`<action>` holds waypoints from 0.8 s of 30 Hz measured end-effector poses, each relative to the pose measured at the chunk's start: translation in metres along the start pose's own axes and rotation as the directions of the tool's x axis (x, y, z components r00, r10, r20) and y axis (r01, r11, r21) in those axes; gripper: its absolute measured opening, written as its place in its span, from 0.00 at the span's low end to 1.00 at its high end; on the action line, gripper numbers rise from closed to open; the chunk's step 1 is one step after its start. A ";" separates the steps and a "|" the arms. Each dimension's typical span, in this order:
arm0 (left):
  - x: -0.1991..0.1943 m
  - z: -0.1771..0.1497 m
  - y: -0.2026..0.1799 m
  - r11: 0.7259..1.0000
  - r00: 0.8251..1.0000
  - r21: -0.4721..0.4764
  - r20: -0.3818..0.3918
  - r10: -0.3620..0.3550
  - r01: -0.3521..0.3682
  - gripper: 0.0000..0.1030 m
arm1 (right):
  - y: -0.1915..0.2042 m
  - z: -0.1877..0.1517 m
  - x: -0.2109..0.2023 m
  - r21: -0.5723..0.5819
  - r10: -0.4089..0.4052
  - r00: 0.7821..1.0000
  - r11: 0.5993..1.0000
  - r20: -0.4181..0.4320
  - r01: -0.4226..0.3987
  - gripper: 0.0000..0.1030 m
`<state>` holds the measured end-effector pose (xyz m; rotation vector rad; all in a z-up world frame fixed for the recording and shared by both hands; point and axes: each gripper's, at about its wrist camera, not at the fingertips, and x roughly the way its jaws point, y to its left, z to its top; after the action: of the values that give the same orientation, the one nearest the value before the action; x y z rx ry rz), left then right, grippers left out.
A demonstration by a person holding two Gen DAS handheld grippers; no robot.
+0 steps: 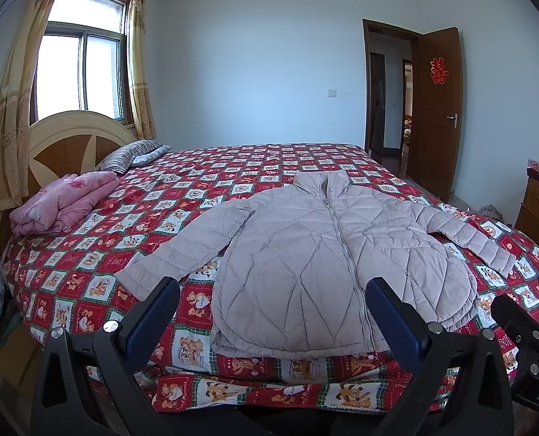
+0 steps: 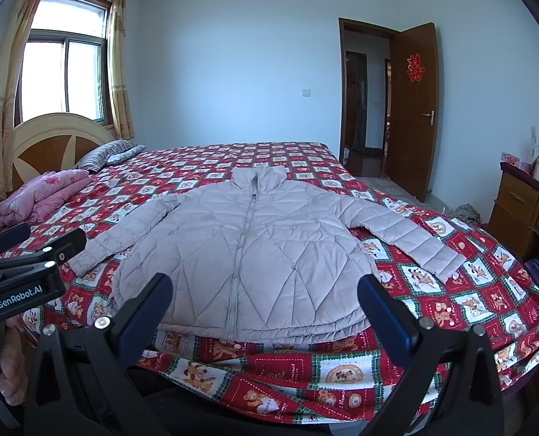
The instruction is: Fold large clothes
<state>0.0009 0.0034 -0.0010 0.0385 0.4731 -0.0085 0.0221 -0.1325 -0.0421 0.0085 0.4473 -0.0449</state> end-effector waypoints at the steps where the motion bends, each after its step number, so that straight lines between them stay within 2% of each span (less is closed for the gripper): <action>1: 0.000 0.000 0.000 1.000 1.000 0.000 0.000 0.000 0.000 0.99 | 0.000 0.000 0.000 0.000 0.001 1.000 1.000 0.000 -0.001 1.00; 7: 0.001 -0.002 -0.002 1.000 1.000 0.001 -0.006 -0.004 0.004 0.99 | 0.002 -0.002 0.001 0.005 0.021 1.000 1.000 -0.007 -0.021 1.00; 12: 0.009 -0.003 0.001 1.000 1.000 -0.004 -0.023 -0.011 0.011 0.99 | -0.003 -0.004 0.010 0.024 0.080 0.997 0.997 -0.024 -0.079 1.00; 16: 0.029 -0.005 0.003 1.000 0.999 0.007 -0.047 -0.009 0.009 0.99 | -0.009 -0.007 0.031 0.032 0.101 0.993 0.995 -0.057 -0.099 1.00; 20: 0.054 -0.006 0.003 1.000 0.998 0.017 -0.063 -0.014 0.015 0.99 | -0.014 -0.010 0.059 0.009 0.063 0.995 0.998 -0.081 -0.062 1.00; 24: 0.085 -0.006 0.005 1.000 0.997 0.029 -0.072 0.007 -0.005 0.99 | -0.029 -0.015 0.090 0.055 0.070 0.988 0.996 -0.137 -0.063 1.00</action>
<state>0.0733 0.0084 -0.0451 0.0687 0.5451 -0.0083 0.0958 -0.1651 -0.0945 0.0771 0.5843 0.0105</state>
